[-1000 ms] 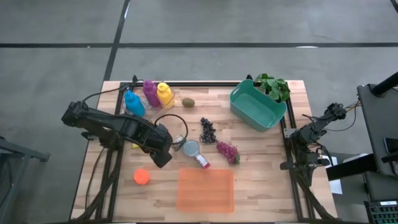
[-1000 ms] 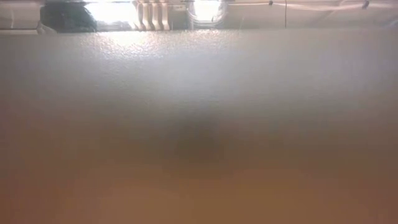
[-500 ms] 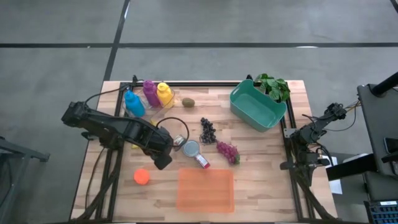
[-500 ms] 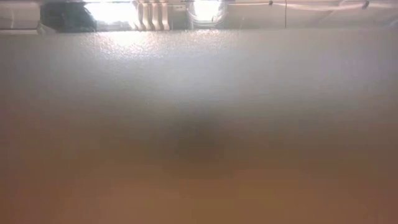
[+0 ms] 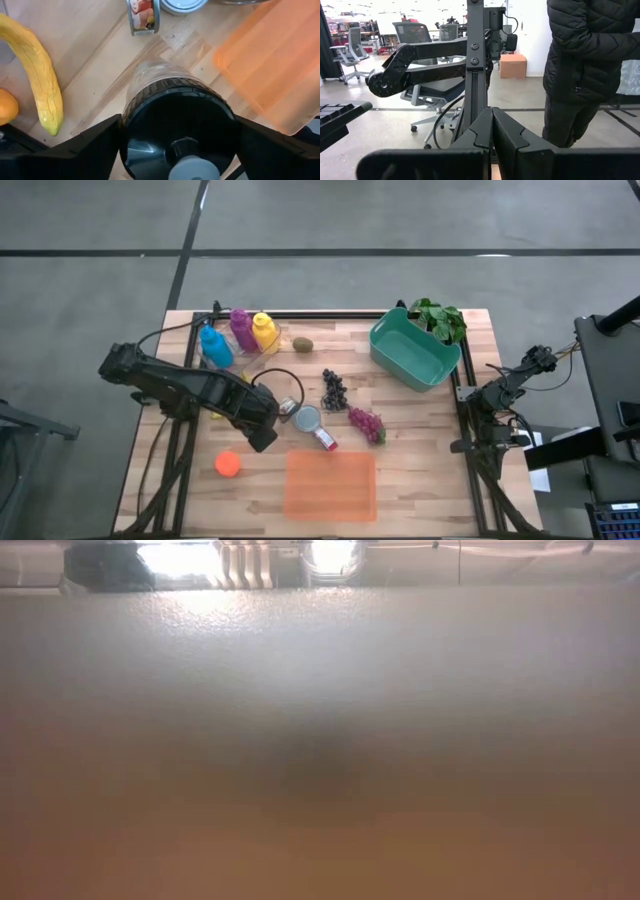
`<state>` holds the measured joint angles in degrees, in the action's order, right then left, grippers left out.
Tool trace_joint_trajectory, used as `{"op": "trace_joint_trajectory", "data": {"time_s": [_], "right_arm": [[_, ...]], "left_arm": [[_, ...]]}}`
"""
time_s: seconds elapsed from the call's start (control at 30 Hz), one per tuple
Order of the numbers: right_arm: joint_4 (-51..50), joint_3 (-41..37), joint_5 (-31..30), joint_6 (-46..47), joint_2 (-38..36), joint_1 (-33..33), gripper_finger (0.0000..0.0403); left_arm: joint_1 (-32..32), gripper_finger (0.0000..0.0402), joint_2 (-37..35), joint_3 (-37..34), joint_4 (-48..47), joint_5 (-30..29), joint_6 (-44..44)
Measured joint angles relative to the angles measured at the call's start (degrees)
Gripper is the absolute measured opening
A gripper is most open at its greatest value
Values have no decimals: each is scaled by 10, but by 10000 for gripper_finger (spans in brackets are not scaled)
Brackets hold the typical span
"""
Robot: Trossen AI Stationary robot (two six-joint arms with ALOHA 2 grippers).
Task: Pick & Place Food Item
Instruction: Put the transparent water bottle into the transparent bin
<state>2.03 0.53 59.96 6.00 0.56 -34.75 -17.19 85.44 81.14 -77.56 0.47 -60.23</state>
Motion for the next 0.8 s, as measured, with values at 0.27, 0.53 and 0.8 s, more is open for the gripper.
{"op": "trace_joint_trajectory", "data": {"time_s": [0.27, 0.53, 0.8], "right_arm": [[0, 0, 0, 0, 0, 0, 8], [0, 0, 0, 0, 0, 0, 8], [0, 0, 0, 0, 0, 0, 8]], "left_arm": [[0, 321, -1, -2, 1, 1, 5], [0, 319, 3, 17, -7, 13, 4], [0, 318, 2, 60, -58, 9, 2]]}}
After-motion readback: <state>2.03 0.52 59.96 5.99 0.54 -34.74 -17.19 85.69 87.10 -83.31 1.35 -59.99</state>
